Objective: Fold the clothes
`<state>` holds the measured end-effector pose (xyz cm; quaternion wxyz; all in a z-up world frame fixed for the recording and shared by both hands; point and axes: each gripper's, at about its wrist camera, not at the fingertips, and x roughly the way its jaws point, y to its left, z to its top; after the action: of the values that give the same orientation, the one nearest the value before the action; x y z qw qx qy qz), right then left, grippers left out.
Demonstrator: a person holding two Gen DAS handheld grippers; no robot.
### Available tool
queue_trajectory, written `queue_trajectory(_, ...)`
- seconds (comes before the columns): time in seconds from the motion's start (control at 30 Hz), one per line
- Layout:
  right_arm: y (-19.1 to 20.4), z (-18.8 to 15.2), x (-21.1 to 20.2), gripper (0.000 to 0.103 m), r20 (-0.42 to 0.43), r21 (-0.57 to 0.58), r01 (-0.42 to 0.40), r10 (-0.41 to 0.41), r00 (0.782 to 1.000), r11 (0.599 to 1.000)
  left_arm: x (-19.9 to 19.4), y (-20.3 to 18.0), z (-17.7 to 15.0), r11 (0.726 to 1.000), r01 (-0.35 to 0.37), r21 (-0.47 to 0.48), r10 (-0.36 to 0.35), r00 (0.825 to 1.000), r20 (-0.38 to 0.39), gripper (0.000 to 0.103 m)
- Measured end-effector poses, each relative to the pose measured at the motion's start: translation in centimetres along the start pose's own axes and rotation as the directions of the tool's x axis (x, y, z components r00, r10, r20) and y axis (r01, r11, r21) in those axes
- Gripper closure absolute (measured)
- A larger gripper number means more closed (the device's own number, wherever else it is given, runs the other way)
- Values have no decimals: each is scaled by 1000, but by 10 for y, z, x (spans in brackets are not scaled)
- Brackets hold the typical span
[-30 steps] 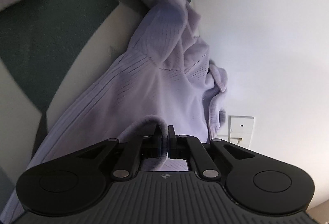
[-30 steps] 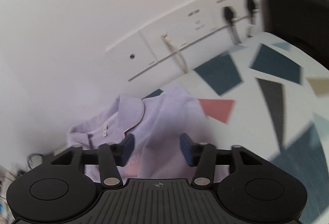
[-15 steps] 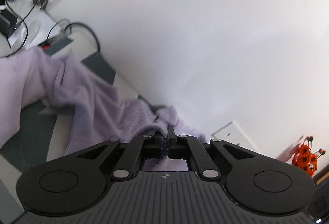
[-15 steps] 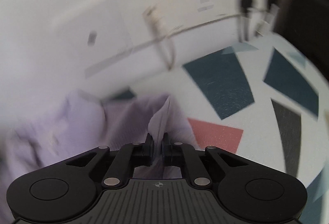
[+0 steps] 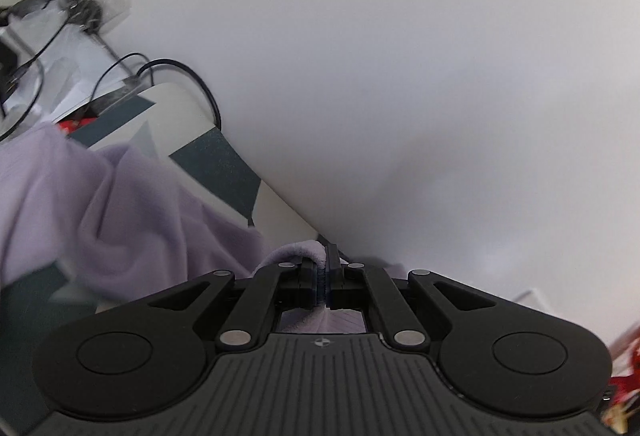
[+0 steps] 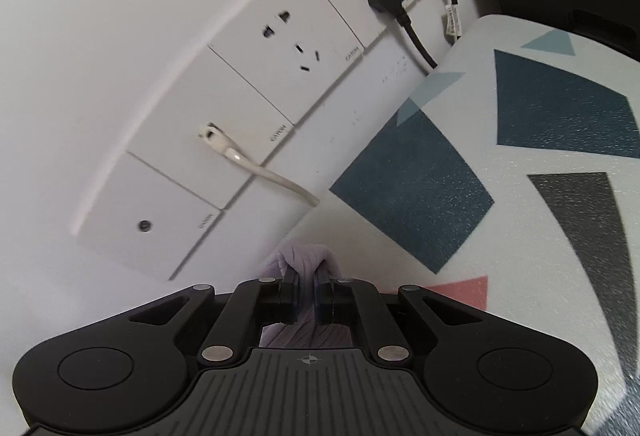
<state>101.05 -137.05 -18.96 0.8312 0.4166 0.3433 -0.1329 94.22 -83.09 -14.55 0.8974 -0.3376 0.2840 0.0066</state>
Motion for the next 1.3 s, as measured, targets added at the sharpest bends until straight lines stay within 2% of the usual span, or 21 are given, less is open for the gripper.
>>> queue_trajectory(0.07,-2,1,10,91,-11,-16,17,-17,1000,1000,23,-6,0,996,-58,67,62,997,-52,98)
queue_trajectory(0.13,-3,2,17,69,-16,-47,25,-25,1000,999,44,-14,-2,979,-126,161,144,984,-105,89)
queue_trajectory(0.17,-4,5,10,63,14,-66,13,-12,1000,998,47,-17,-3,969,-148,200,173,978,-115,76)
queue_trajectory(0.2,-6,8,3,52,45,-82,2,2,999,997,45,-20,-4,961,-162,225,189,977,-102,64)
queue_trajectory(0.23,-9,14,-7,46,80,-82,-15,21,997,996,38,-22,-4,959,-160,234,181,981,-71,59)
queue_trajectory(0.27,-12,17,-16,46,97,-88,-37,46,994,995,31,-24,-4,958,-155,242,170,984,-43,53)
queue_trajectory(0.33,-19,23,-34,46,125,-107,-75,88,988,991,17,-29,-6,960,-118,254,130,991,-29,52)
queue_trajectory(0.43,-3,2,-35,47,63,-320,21,-1,998,947,17,-46,-23,946,-10,323,59,988,-142,51)
queue_trajectory(0.5,8,-19,-29,48,13,-460,56,-56,998,886,22,-56,-43,927,24,375,60,976,-211,51)
queue_trajectory(0.53,10,-28,-29,48,1,-492,66,-75,997,868,24,-58,-53,919,25,394,73,970,-230,51)
queue_trajectory(0.6,6,-41,-40,48,-6,-499,60,-73,997,864,28,-62,-72,902,24,431,101,959,-265,51)
queue_trajectory(0.67,-5,-52,-61,48,30,-485,62,-54,998,872,28,-56,-83,896,-1,445,133,954,-267,51)
queue_trajectory(0.77,-20,-87,-102,43,183,-595,212,-126,975,775,30,-39,-85,912,-50,408,174,946,-273,51)
queue_trajectory(0.83,-29,-115,-126,41,207,-669,226,-114,972,708,29,-30,-85,924,-71,375,182,946,-269,51)
queue_trajectory(0.87,-32,-126,-132,41,194,-694,210,-103,976,688,31,-27,-86,930,-74,361,180,945,-271,51)
queue_trajectory(1.0,-33,-165,-127,41,201,-826,229,-110,973,514,34,-35,-91,920,-105,378,214,942,-259,48)
queue_trajectory(1.03,-29,-169,-121,42,215,-838,239,-106,971,490,33,-40,-92,918,-105,382,216,942,-259,48)
queue_trajectory(1.13,-20,-168,-101,42,278,-842,299,-113,954,449,36,-53,-94,918,-88,388,204,941,-269,48)
queue_trajectory(1.2,-18,-164,-92,44,316,-826,334,-118,942,454,36,-60,-95,914,-85,398,205,940,-271,48)
queue_trajectory(1.23,-20,-156,-94,60,298,-797,311,-111,948,518,37,-63,-95,913,-82,400,205,940,-273,48)
queue_trajectory(1.3,-34,-137,-111,78,268,-686,216,-35,963,695,36,-68,-93,918,-72,390,192,941,-277,48)
